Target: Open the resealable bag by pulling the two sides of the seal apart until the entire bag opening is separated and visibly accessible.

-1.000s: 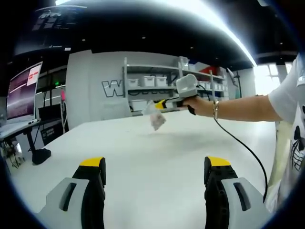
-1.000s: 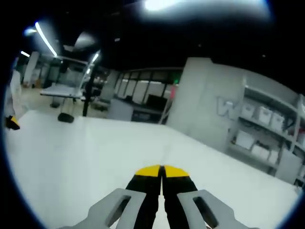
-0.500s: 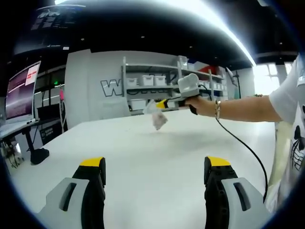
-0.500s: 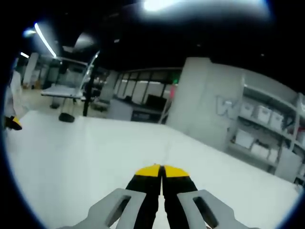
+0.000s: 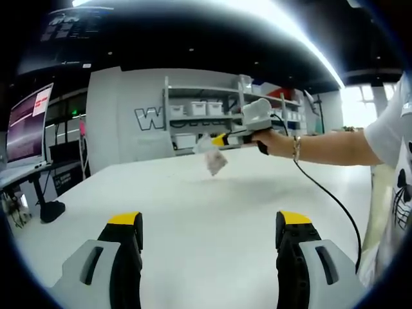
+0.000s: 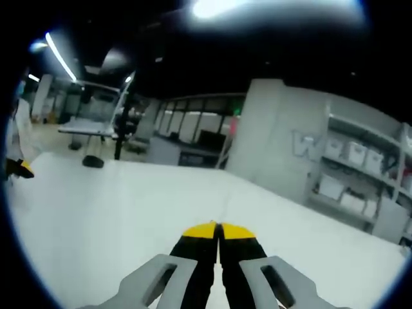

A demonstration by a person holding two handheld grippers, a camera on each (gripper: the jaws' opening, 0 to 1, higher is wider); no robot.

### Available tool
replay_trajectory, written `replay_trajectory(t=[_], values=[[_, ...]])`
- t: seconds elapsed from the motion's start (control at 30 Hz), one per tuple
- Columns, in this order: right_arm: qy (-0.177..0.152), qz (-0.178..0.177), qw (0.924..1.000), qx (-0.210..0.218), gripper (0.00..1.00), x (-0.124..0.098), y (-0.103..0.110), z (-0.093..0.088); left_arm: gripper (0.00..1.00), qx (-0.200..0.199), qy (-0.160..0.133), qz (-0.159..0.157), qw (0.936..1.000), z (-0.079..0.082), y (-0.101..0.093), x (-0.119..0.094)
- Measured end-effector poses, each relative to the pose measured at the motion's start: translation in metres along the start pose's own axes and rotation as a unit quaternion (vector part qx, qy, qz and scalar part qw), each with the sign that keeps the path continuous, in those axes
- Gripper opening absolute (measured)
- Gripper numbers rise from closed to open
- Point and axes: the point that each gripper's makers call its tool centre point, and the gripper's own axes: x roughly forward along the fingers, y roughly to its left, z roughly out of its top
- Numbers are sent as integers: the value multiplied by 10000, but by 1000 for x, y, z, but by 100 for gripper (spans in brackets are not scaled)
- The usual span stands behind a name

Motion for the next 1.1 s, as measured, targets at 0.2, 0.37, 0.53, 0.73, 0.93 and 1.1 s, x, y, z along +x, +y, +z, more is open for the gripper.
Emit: replay_trajectory(t=[0.2, 0.37, 0.53, 0.73, 0.93, 1.1], values=[[5, 28, 10000, -3, 0, -4, 2, -2, 84, -3, 3, -6, 10000, -1, -1, 0], [1, 26, 10000, 4, 0, -10, 1, -3, 84, -3, 6, -1, 10000, -1, -1, -1], [-15, 47, 10000, -8, 0, -16, 4, -3, 84, 7, 4, -13, 10000, 0, -3, -1], [-78, 90, 9999, -39, 0, -23, 9, 1, 84, 17, -1, -19, 10000, 1, -4, -1], [-124, 122, 9998, -24, 0, -29, 12, 3, 84, 34, -8, -19, 10000, 2, -6, -2], [-147, 160, 9998, -51, 0, -34, 15, 4, 84, 43, -12, -28, 10000, 3, -7, -2]])
